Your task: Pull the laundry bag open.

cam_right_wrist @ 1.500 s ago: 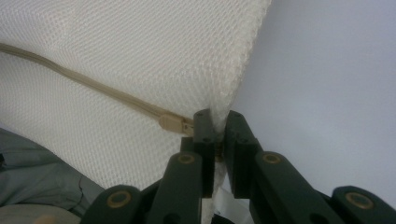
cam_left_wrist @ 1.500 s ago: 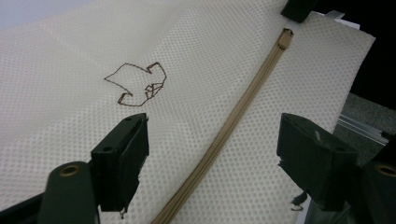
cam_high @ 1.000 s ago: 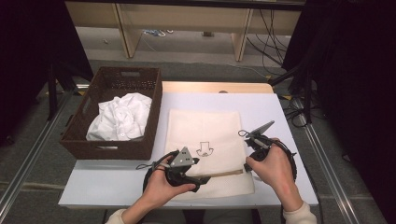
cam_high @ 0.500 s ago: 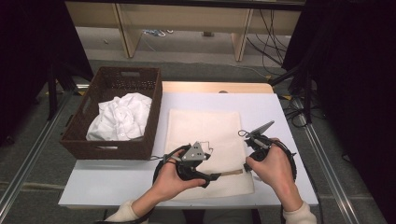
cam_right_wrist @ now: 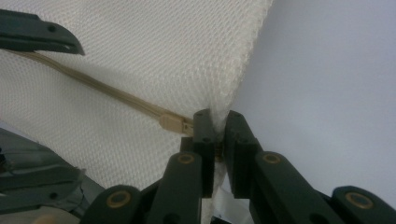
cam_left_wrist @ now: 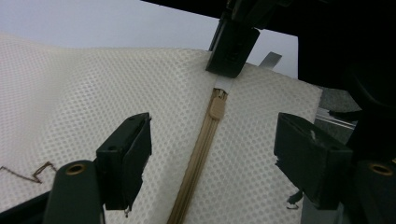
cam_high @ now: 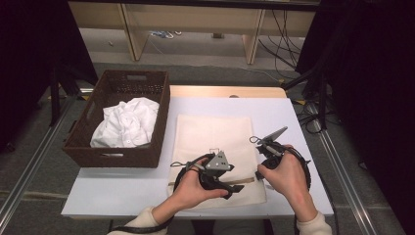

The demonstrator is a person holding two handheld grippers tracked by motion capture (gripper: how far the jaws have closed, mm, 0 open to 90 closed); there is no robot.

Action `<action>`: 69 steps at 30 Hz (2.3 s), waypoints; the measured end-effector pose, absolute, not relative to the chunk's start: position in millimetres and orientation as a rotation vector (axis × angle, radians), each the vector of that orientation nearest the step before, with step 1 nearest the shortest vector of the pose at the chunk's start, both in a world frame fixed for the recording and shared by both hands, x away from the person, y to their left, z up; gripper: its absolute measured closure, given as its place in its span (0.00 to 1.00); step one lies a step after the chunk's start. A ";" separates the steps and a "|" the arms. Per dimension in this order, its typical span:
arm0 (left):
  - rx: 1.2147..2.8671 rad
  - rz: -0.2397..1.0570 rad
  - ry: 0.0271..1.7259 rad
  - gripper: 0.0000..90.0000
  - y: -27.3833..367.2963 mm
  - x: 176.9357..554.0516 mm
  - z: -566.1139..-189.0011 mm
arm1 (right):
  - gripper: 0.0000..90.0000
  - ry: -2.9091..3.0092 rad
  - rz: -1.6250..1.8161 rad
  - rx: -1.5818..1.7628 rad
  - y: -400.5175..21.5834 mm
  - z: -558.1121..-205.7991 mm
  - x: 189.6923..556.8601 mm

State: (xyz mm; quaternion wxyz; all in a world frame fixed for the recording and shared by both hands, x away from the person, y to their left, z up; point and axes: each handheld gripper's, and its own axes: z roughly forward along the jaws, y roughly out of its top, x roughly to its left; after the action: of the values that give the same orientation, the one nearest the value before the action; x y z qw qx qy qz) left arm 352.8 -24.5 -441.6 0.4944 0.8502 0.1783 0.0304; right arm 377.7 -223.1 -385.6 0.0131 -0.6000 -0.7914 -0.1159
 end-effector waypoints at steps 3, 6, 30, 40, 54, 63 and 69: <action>2.072 0.062 0.413 0.32 -30.6 352.5 -443.0 | 0.94 -2.484 -0.362 -1.853 -223.9 -386.0 378.1; 2.079 0.054 0.397 0.34 -36.4 352.4 -445.6 | 0.94 -2.534 -0.390 -1.813 -226.3 -388.0 379.5; 2.095 0.004 0.343 0.47 -61.7 351.8 -456.6 | 0.94 -2.533 -0.359 -1.834 -224.7 -387.8 380.1; 2.081 -0.018 0.360 0.56 -63.1 351.3 -458.8 | 0.94 -2.552 -0.388 -1.797 -226.4 -388.2 380.3; 2.069 -0.022 0.454 0.79 -64.4 359.0 -462.7 | 0.94 -2.468 -0.330 -1.859 -221.4 -385.5 378.1; 2.078 -0.038 0.571 0.91 -65.3 360.7 -462.1 | 0.94 -2.491 -0.329 -1.834 -222.0 -386.3 378.7; 2.088 -0.033 0.587 0.96 -66.6 359.2 -459.6 | 0.94 -2.539 -0.378 -1.807 -224.9 -389.9 380.0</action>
State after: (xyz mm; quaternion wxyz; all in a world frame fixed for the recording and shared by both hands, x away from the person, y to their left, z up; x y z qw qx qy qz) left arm 359.2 -66.6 -459.6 0.4673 0.8509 0.2394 -0.0134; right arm 380.0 -224.9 -389.9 0.0011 -0.5755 -0.8089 -0.1204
